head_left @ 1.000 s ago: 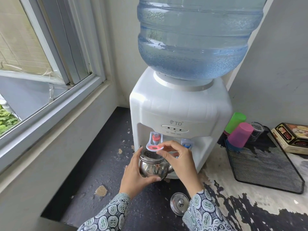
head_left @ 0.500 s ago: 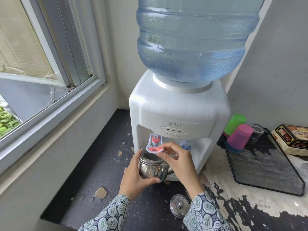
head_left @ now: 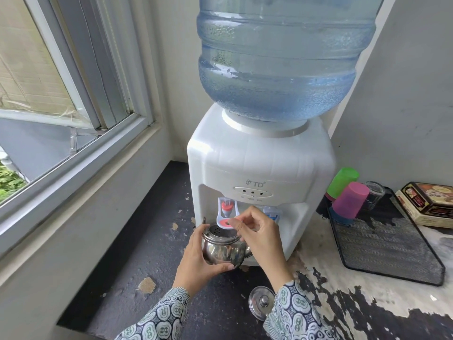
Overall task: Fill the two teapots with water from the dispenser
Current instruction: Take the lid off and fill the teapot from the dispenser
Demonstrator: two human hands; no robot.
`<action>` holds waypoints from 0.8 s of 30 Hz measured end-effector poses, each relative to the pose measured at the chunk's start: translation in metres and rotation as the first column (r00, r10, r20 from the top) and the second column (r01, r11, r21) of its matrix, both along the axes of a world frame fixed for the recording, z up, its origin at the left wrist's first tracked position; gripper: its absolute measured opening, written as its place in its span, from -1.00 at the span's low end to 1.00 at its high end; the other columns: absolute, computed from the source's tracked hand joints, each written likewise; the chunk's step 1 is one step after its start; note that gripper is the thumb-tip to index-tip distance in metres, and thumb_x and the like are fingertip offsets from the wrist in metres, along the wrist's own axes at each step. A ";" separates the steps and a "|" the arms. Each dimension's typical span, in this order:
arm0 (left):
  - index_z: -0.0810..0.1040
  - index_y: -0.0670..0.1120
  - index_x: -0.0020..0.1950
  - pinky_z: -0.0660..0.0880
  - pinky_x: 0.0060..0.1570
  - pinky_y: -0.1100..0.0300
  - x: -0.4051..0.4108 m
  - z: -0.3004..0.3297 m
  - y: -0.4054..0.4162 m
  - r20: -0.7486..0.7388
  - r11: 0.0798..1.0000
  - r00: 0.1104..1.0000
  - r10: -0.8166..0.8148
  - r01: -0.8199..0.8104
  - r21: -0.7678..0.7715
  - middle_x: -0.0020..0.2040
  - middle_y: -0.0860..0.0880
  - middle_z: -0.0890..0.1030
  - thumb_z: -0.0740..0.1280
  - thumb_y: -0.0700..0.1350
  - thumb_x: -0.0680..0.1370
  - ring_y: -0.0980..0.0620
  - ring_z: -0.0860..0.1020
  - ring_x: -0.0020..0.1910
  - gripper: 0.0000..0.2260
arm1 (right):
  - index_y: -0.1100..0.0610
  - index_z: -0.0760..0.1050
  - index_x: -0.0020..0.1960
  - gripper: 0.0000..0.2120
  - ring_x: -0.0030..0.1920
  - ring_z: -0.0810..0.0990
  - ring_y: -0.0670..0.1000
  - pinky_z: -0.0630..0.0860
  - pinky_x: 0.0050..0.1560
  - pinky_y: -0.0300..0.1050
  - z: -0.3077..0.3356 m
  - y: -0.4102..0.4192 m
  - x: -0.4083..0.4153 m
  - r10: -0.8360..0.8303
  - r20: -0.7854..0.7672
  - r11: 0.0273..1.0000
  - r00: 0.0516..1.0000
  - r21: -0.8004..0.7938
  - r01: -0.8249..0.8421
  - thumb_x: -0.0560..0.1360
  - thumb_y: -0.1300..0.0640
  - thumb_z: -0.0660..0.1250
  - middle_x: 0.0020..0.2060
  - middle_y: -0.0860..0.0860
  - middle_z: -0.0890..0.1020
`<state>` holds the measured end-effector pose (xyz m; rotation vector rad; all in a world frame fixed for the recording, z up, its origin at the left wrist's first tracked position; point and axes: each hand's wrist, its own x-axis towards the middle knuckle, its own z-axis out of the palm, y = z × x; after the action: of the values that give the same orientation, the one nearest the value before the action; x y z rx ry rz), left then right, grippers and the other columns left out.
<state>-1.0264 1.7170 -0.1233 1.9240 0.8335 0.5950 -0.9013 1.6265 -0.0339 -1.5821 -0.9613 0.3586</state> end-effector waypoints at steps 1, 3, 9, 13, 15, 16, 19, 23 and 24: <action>0.07 0.42 0.23 0.43 0.28 0.04 0.000 0.000 0.000 -0.002 1.000 1.000 0.004 -0.004 0.004 0.31 0.19 0.34 0.57 0.25 0.05 0.16 0.41 0.27 -0.09 | 0.16 0.52 -0.27 -0.79 -0.36 0.58 -0.12 0.51 -0.33 -0.24 -0.001 0.001 -0.001 -0.002 -0.002 1.000 1.000 -0.005 0.002 0.35 0.05 0.47 -0.38 -0.07 0.63; 0.08 0.44 0.20 0.44 0.26 0.07 -0.001 -0.002 0.000 0.010 1.000 1.000 0.007 -0.007 0.003 0.29 0.21 0.35 0.56 0.26 0.04 0.16 0.42 0.25 -0.11 | 0.16 0.50 -0.27 -0.82 -0.36 0.58 -0.11 0.51 -0.31 -0.28 -0.006 0.000 -0.003 0.006 0.026 0.999 1.000 -0.034 -0.005 0.37 0.10 0.46 -0.37 -0.05 0.62; 0.20 0.16 0.25 0.51 0.18 0.00 -0.003 -0.014 -0.002 -0.039 0.998 0.999 0.013 -0.010 0.058 0.30 0.06 0.35 0.56 0.26 0.05 0.03 0.45 0.23 -0.11 | -0.06 0.27 -0.33 -0.64 -0.30 0.53 -0.09 0.44 -0.29 -0.35 -0.052 0.003 -0.008 -0.133 0.107 0.971 0.985 -0.183 0.151 0.43 0.31 0.33 -0.35 -0.04 0.54; 0.19 0.20 0.20 0.53 0.14 -0.03 -0.005 -0.018 -0.003 -0.048 0.996 0.998 0.040 -0.036 0.087 0.34 0.00 0.33 0.52 0.33 0.03 -0.02 0.46 0.24 -0.14 | -0.09 0.25 -0.32 -0.62 -0.27 0.54 -0.07 0.40 -0.33 -0.39 -0.062 0.007 -0.009 -0.156 0.132 0.969 0.979 -0.172 0.177 0.44 0.30 0.32 -0.36 -0.06 0.51; 0.18 0.19 0.19 0.50 0.19 -0.01 -0.004 -0.017 -0.004 -0.061 0.993 0.997 0.038 -0.031 0.116 0.35 -0.01 0.32 0.49 0.35 0.03 -0.01 0.43 0.27 -0.15 | -0.05 0.30 -0.28 -0.68 -0.24 0.52 -0.09 0.40 -0.30 -0.42 -0.064 0.003 -0.009 -0.154 0.149 0.970 0.977 -0.165 0.178 0.43 0.29 0.34 -0.30 -0.07 0.51; 0.18 0.19 0.18 0.47 0.23 0.01 -0.003 -0.016 -0.005 -0.067 0.990 0.997 0.033 -0.024 0.137 0.36 -0.01 0.30 0.49 0.34 0.02 -0.01 0.40 0.29 -0.15 | -0.01 0.34 -0.24 -0.73 -0.24 0.50 -0.11 0.40 -0.28 -0.43 -0.066 0.000 -0.009 -0.167 0.155 0.970 0.974 -0.149 0.190 0.43 0.28 0.36 -0.26 -0.07 0.50; 0.18 0.13 0.14 0.30 0.31 0.21 -0.001 -0.018 -0.006 -0.089 0.974 0.996 -0.011 0.031 0.225 0.39 0.05 0.21 0.57 0.18 0.06 0.08 0.26 0.37 -0.19 | 0.06 0.35 -0.13 -0.77 -0.29 0.43 -0.11 0.38 -0.25 -0.42 -0.072 -0.008 -0.020 -0.264 0.168 0.952 0.950 -0.110 0.284 0.40 0.24 0.40 -0.18 -0.08 0.44; 0.26 -0.02 0.18 0.34 0.32 0.13 0.000 -0.020 -0.005 -0.090 0.967 0.996 0.008 0.015 0.254 0.37 -0.03 0.23 0.60 0.12 0.07 0.02 0.28 0.36 -0.17 | 0.06 0.30 -0.02 -0.61 -0.07 0.38 -0.01 0.30 -0.04 -0.36 -0.085 -0.008 -0.030 -0.429 0.112 0.892 0.897 -0.104 0.440 0.32 0.16 0.49 -0.05 -0.01 0.36; 0.27 -0.05 0.21 0.34 0.33 0.11 0.000 -0.020 -0.005 -0.093 0.968 0.996 0.012 0.012 0.249 0.37 -0.04 0.23 0.60 0.12 0.07 0.01 0.28 0.36 -0.16 | 0.08 0.30 0.03 -0.55 -0.01 0.34 0.01 0.28 0.04 -0.27 -0.087 -0.007 -0.029 -0.452 0.060 0.879 0.890 -0.140 0.456 0.30 0.14 0.50 0.00 0.01 0.34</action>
<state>-1.0263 1.7125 -0.1435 2.1950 0.8500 0.6387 -0.9305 1.6193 -0.1209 -1.8962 -0.5613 0.0801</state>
